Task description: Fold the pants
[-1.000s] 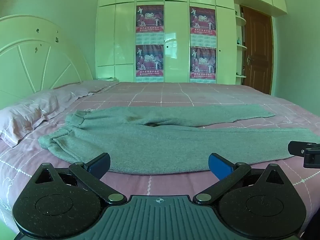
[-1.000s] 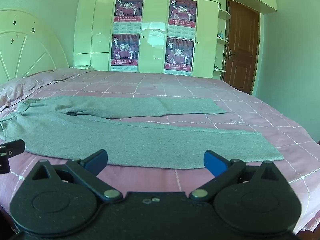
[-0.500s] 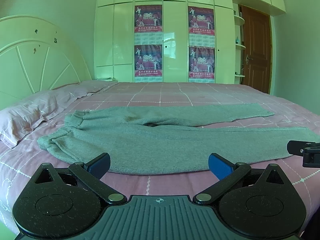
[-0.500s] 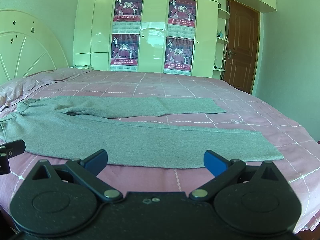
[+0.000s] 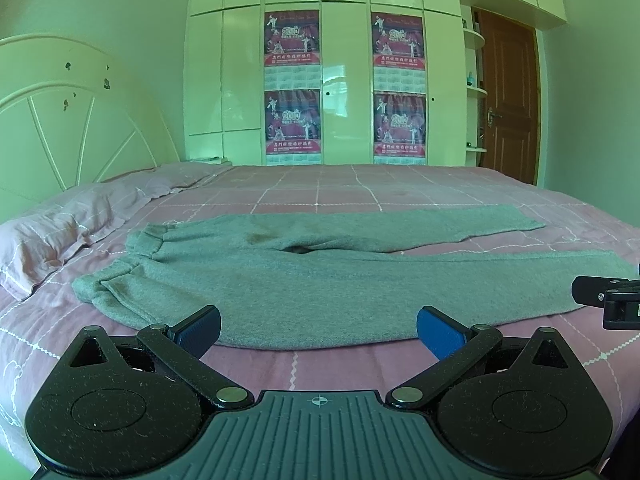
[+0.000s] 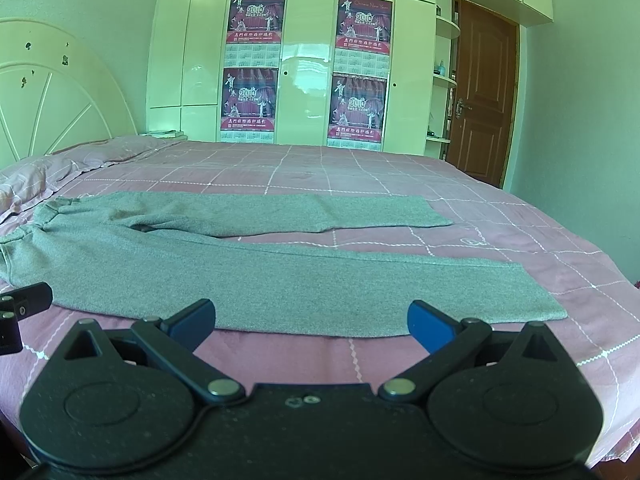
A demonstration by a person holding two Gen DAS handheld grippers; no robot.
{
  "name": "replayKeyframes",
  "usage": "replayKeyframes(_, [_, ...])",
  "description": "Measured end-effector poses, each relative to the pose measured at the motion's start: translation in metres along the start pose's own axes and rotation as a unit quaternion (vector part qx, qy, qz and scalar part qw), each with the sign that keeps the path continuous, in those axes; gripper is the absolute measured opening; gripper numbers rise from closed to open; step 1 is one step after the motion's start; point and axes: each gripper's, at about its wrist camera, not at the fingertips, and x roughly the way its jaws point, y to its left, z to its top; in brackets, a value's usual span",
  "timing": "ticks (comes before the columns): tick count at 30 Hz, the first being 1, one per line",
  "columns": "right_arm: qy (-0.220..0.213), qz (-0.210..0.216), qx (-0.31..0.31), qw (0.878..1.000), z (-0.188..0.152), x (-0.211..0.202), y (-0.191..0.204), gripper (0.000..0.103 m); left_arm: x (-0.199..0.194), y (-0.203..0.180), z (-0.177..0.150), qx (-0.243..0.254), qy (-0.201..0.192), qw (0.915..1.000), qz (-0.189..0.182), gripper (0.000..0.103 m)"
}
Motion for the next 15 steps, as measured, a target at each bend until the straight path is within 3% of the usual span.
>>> replayKeyframes(15, [0.000,0.000,0.000,1.000,-0.0002,0.0001,0.0000,0.097,-0.0007,-0.0009,0.0004,0.002,0.000,1.0000,-0.001,0.103])
